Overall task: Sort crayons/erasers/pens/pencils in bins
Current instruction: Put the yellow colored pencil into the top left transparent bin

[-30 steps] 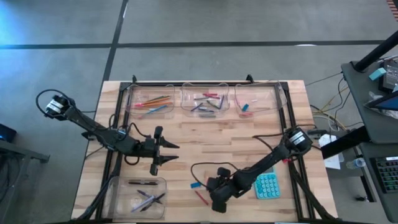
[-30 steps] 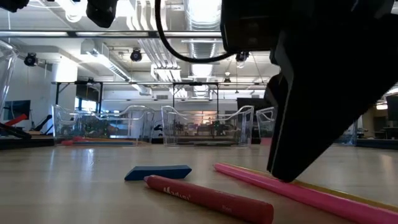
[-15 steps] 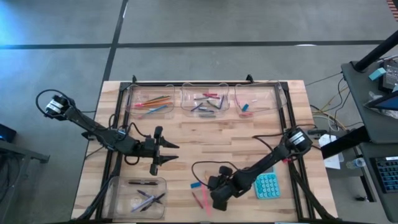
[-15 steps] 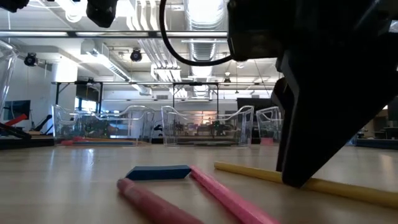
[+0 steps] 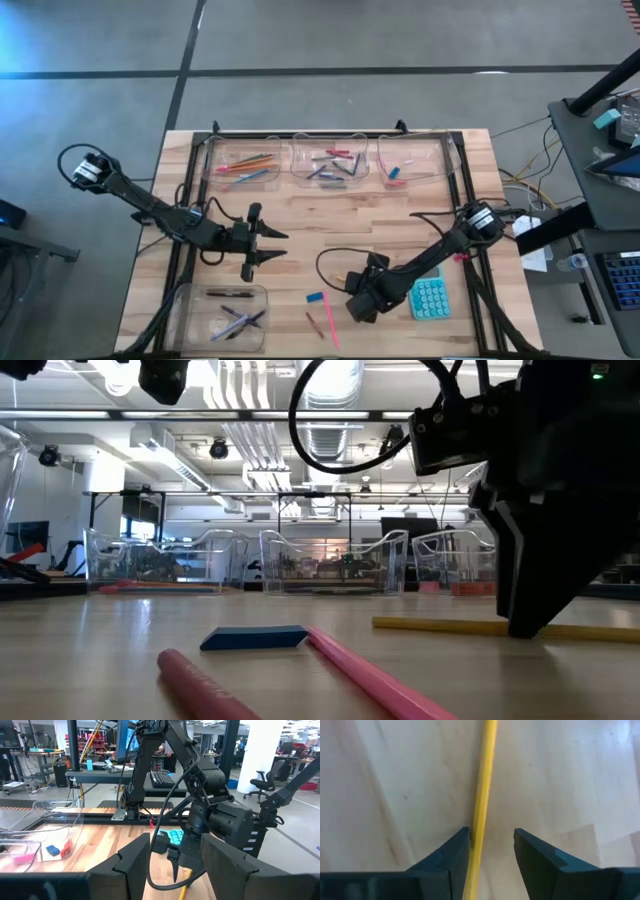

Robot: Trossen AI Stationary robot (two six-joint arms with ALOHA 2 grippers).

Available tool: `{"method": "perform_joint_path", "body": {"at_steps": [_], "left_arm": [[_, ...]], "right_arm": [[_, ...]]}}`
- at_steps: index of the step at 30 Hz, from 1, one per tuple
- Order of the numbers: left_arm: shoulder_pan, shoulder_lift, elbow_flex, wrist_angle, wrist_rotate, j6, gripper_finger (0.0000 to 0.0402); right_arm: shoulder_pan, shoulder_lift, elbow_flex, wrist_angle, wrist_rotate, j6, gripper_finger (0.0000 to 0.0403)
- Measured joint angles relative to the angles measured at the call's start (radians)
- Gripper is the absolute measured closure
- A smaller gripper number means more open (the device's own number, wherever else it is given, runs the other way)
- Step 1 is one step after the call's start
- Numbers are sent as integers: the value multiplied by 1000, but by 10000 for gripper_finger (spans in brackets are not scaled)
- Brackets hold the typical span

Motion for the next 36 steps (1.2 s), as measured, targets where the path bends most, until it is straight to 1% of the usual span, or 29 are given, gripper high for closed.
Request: {"method": "perform_joint_path", "body": {"at_steps": [3,5,14,19,23,27,36], "left_arm": [[0,0,0,0,0,0,238],[0,0,0,0,0,0,238],[0,0,0,0,0,-1,238],[0,0,0,0,0,-1,238],[0,1,0,1,0,-1,238],[0,14,0,1,0,-1,238],[0,62,22,0,0,0,238]], "right_arm": [[-13,1,-10,-7,2,-20,269],[-23,1,-19,-9,-1,-33,285],[-68,1,-55,-20,-2,-101,384],[-94,-46,-57,-33,25,-123,391],[-104,-122,-70,-43,100,-131,395],[-105,-251,-81,-26,171,-130,396],[-113,-441,-148,-12,289,-150,395]]}}
